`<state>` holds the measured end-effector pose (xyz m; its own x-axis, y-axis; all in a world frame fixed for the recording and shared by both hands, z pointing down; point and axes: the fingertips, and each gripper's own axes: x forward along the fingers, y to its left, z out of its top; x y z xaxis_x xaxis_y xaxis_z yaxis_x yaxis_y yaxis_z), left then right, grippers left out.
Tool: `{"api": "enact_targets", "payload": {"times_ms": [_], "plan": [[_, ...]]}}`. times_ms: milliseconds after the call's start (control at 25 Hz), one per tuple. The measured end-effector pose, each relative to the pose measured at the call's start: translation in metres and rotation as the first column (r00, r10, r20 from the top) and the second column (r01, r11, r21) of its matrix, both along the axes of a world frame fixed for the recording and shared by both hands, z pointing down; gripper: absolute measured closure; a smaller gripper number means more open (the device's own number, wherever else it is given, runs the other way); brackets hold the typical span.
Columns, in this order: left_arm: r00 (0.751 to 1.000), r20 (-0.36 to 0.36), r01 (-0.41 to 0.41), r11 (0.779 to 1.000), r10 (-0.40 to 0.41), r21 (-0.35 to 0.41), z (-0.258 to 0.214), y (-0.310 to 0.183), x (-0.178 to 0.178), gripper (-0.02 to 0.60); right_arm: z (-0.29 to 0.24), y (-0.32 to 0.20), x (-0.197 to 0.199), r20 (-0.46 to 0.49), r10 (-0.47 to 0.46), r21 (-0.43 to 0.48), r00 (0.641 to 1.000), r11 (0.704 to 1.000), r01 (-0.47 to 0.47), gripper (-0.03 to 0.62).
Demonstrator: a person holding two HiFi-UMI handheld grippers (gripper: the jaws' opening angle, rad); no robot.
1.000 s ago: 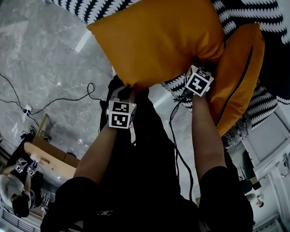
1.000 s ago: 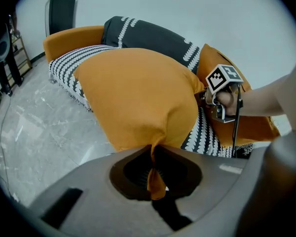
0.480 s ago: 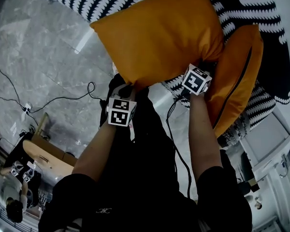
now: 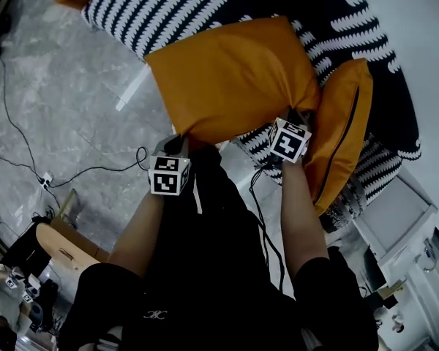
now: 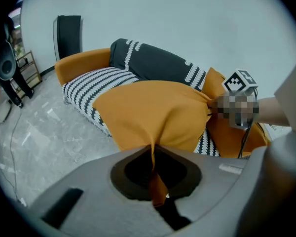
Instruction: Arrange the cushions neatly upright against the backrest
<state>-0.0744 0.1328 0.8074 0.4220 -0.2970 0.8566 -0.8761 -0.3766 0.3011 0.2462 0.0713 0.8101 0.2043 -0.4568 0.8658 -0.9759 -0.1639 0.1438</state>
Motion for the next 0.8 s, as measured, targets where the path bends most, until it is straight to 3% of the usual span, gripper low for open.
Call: {"api": "enact_targets", "payload": {"times_ms": [240,520,800], "plan": [[0.996,0.045,0.069,0.992,-0.074,0.103,-0.064,-0.042,-0.035,0.568,-0.068,-0.012,-0.031,0.093,-0.058,0.068,0.994,0.996,0.052,0.577],[0.988,0.029,0.141,0.964,-0.152,0.226,-0.141,-0.086,-0.065,0.568,-0.137,-0.031,-0.061,0.185,-0.109,0.171,0.977,0.982,0.077,0.577],[0.985,-0.003,0.167,0.942,-0.174,0.290,-0.205,-0.097,-0.091,0.568,-0.183,-0.016,-0.089,0.246,-0.100,0.203,0.964,0.978,0.050,0.577]]}}
